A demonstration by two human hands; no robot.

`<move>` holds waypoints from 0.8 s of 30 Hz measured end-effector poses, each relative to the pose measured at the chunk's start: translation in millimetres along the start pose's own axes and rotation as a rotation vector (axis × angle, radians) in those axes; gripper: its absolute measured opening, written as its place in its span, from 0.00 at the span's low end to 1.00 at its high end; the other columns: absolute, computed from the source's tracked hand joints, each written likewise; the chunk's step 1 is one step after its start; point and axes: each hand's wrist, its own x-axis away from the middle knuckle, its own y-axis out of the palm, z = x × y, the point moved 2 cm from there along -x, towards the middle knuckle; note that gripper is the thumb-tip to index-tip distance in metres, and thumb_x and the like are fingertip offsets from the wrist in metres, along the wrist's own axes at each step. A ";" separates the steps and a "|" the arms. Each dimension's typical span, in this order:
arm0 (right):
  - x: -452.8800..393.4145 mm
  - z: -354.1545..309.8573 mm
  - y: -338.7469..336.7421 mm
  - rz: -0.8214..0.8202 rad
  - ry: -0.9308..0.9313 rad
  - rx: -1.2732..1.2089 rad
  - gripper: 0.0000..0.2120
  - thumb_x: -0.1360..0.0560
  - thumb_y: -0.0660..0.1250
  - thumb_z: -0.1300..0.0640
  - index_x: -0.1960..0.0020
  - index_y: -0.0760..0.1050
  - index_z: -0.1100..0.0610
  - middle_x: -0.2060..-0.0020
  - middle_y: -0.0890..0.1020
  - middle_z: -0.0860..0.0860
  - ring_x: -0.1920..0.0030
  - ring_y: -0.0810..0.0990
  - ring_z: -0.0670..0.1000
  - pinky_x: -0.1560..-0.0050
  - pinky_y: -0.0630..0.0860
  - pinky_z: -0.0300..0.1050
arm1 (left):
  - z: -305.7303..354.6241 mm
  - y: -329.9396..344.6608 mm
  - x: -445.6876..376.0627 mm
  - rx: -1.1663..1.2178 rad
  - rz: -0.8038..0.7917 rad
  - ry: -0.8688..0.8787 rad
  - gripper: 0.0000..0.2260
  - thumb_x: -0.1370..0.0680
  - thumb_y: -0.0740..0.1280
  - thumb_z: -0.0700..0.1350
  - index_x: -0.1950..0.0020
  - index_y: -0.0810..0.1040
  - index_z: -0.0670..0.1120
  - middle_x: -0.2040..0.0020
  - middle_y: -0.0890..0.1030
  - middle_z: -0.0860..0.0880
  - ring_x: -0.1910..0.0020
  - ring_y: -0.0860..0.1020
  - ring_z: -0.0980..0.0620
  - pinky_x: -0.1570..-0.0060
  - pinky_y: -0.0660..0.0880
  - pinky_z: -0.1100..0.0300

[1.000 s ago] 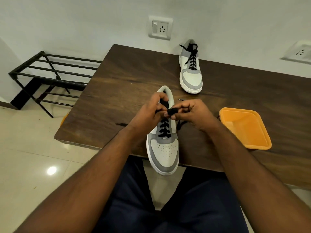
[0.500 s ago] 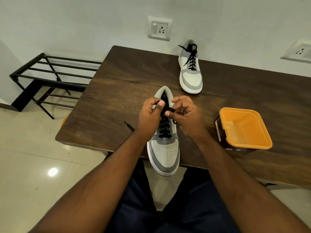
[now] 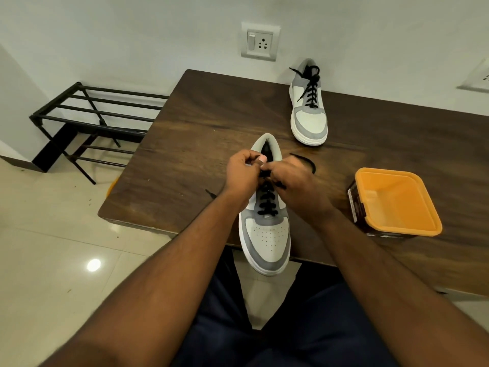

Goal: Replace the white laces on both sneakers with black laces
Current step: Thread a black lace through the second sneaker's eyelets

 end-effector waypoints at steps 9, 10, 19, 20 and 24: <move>-15.8 3.2 -5.1 -0.178 0.536 -0.131 0.19 0.29 0.71 0.62 0.67 0.63 0.50 0.69 0.75 0.52 0.63 0.75 0.55 0.60 0.73 0.54 | -5.3 -9.4 -2.9 0.076 -0.073 0.109 0.09 0.17 0.58 0.38 0.45 0.67 0.52 0.49 0.73 0.47 0.67 0.73 0.56 0.72 0.72 0.63; -18.8 4.8 -5.8 -0.221 0.628 -0.236 0.20 0.29 0.71 0.62 0.68 0.62 0.50 0.70 0.73 0.51 0.65 0.75 0.55 0.62 0.71 0.52 | -6.6 -9.8 -1.7 0.077 -0.081 0.129 0.09 0.18 0.59 0.38 0.46 0.67 0.52 0.50 0.72 0.47 0.67 0.72 0.55 0.72 0.72 0.63; -28.8 12.5 -7.6 -0.410 1.062 -0.720 0.15 0.26 0.70 0.64 0.67 0.68 0.53 0.65 0.78 0.54 0.62 0.74 0.49 0.71 0.67 0.36 | -11.5 -17.3 22.6 -0.126 0.015 0.347 0.14 0.22 0.65 0.55 0.60 0.78 0.45 0.49 0.76 0.51 0.49 0.78 0.53 0.55 0.77 0.60; -28.8 12.9 -7.0 -0.400 1.059 -0.707 0.15 0.27 0.70 0.63 0.67 0.68 0.52 0.68 0.76 0.51 0.65 0.72 0.47 0.70 0.66 0.37 | -10.1 -17.1 28.5 -0.223 0.029 0.426 0.19 0.23 0.66 0.56 0.63 0.79 0.42 0.45 0.76 0.53 0.44 0.77 0.54 0.52 0.77 0.62; -26.3 14.1 -6.2 -0.340 1.078 -0.714 0.16 0.27 0.71 0.63 0.67 0.67 0.53 0.78 0.74 0.45 0.73 0.71 0.43 0.74 0.66 0.34 | -13.7 -16.8 37.6 -0.476 0.009 0.605 0.15 0.27 0.75 0.47 0.65 0.79 0.38 0.34 0.73 0.48 0.37 0.72 0.58 0.44 0.69 0.74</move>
